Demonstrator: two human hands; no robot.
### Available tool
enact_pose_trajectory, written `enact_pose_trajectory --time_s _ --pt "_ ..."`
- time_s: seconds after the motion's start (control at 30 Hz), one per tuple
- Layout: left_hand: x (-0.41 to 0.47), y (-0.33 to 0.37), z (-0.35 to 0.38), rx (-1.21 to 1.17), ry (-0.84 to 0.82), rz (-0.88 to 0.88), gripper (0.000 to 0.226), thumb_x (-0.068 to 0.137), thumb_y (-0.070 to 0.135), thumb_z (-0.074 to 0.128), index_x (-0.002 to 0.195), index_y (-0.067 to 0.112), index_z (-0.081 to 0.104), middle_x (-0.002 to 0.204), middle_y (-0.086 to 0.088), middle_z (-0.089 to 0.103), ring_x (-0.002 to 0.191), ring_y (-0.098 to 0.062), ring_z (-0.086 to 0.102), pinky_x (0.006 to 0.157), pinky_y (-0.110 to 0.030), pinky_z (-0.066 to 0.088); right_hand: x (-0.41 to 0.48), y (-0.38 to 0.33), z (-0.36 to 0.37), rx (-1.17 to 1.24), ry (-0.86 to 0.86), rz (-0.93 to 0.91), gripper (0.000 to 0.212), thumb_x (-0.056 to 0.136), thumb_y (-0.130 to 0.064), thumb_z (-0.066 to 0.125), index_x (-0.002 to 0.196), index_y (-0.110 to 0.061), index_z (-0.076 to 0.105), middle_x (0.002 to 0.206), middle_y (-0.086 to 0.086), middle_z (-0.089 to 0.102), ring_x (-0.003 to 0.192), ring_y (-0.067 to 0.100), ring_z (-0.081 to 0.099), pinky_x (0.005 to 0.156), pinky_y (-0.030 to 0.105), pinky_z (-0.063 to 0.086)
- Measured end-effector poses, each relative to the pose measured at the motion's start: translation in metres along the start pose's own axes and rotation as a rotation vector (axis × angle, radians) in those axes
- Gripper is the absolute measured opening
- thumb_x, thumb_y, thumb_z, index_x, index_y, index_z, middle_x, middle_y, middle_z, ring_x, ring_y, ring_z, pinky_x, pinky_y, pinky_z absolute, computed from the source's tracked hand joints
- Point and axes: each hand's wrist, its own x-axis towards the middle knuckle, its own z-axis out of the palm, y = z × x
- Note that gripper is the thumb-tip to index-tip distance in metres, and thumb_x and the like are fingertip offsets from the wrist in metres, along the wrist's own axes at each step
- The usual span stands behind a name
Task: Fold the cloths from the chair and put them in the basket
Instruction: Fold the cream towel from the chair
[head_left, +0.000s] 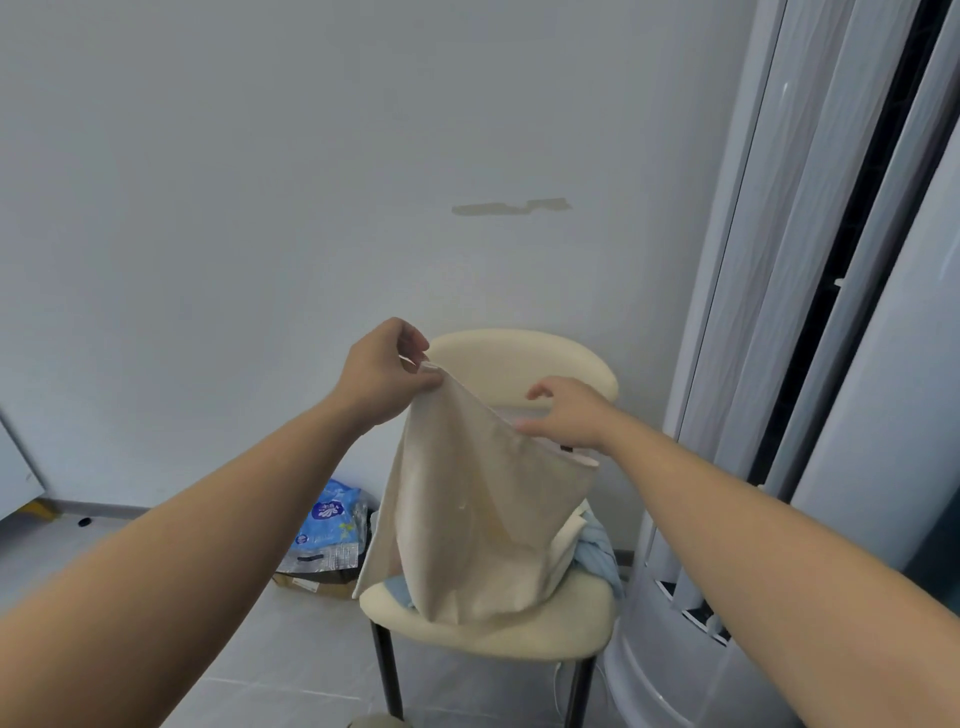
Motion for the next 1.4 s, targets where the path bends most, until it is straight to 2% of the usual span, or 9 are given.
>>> enact_pose_trajectory --time_s 0.13,0.27,0.47,0.7,0.77,1.0,1.1,1.2,1.4 --pt "-0.005 0.004 0.011 -0.039 -0.021 0.014 0.036 0.074 0.011 0.086 0.100 0.016 0.062 0.092 0.001 0.069 0.070 -0.014 0.065 0.068 -0.027 0.054 -0.009 -0.027 0.015 0.528 -0.133 -0.160 0.050 0.089 -0.037 0.078 0.134 -0.023 0.063 0.117 -0.008 0.072 0.109 0.005 0.066 0.089 0.022 0.049" --pt "-0.009 -0.001 0.017 -0.112 -0.059 -0.022 0.035 0.076 0.004 0.084 0.101 0.015 0.062 0.093 -0.001 0.067 0.068 -0.012 0.063 0.065 -0.025 0.050 -0.009 -0.038 0.029 0.525 -0.065 -0.240 0.032 0.093 -0.030 0.073 0.124 -0.024 0.069 0.105 -0.002 0.076 0.103 0.010 0.070 0.090 0.025 0.052" --pt "-0.014 -0.013 0.021 -0.198 -0.097 -0.077 0.035 0.077 -0.003 0.079 0.102 0.016 0.062 0.097 -0.007 0.068 0.073 -0.017 0.064 0.069 -0.028 0.052 -0.008 -0.040 0.046 0.440 -0.029 -0.206 0.016 0.095 -0.030 0.069 0.105 -0.018 0.071 0.096 0.004 0.070 0.072 0.010 0.058 0.050 0.013 0.042" --pt "-0.027 -0.030 0.036 -0.237 -0.090 -0.212 0.025 0.080 0.006 0.078 0.099 0.018 0.068 0.087 0.000 0.073 0.076 -0.012 0.069 0.071 -0.028 0.057 0.001 -0.041 0.052 0.530 0.105 -0.149 0.017 0.102 -0.031 0.055 0.089 -0.021 0.054 0.073 -0.005 0.053 0.064 0.012 0.045 0.064 0.031 0.038" --pt "-0.032 -0.040 0.043 -0.172 -0.156 -0.246 0.006 0.088 0.017 0.076 0.088 0.020 0.071 0.081 0.005 0.072 0.074 -0.010 0.066 0.066 -0.022 0.050 0.003 -0.042 0.047 0.605 0.149 -0.123 0.016 0.103 -0.031 0.054 0.089 -0.022 0.053 0.079 -0.003 0.056 0.069 0.013 0.049 0.066 0.031 0.041" --pt "-0.035 -0.042 0.054 -0.004 -0.181 -0.155 0.021 0.101 0.032 0.056 0.092 0.014 0.063 0.077 0.001 0.062 0.070 -0.018 0.055 0.064 -0.033 0.044 0.003 -0.041 0.038 0.620 0.065 -0.030 0.024 0.095 -0.016 0.048 0.111 -0.027 0.062 0.101 0.001 0.072 0.088 0.019 0.070 0.069 0.032 0.056" --pt "-0.033 -0.033 0.056 0.035 -0.170 -0.106 0.021 0.103 0.033 0.053 0.093 0.017 0.061 0.077 0.002 0.061 0.071 -0.018 0.055 0.063 -0.033 0.042 0.000 -0.043 0.037 0.612 0.054 -0.055 0.020 0.091 -0.019 0.047 0.095 -0.008 0.063 0.080 0.006 0.064 0.071 0.019 0.060 0.064 0.032 0.046" --pt "-0.032 -0.032 0.056 0.014 -0.137 -0.120 0.017 0.102 0.034 0.054 0.096 0.019 0.060 0.083 0.001 0.064 0.077 -0.019 0.058 0.065 -0.033 0.044 -0.004 -0.044 0.036 0.561 0.106 -0.082 0.037 0.106 -0.037 0.043 0.073 -0.019 0.045 0.063 -0.005 0.042 0.058 0.012 0.039 0.054 0.030 0.030" --pt "-0.047 -0.032 0.055 -0.158 -0.016 -0.084 0.015 0.097 0.028 0.063 0.099 0.025 0.049 0.085 0.008 0.061 0.072 -0.010 0.054 0.065 -0.028 0.043 -0.008 -0.059 0.023 0.459 0.257 -0.217 0.034 0.109 -0.037 0.039 0.080 -0.019 0.043 0.068 -0.005 0.042 0.061 0.012 0.039 0.057 0.032 0.031"
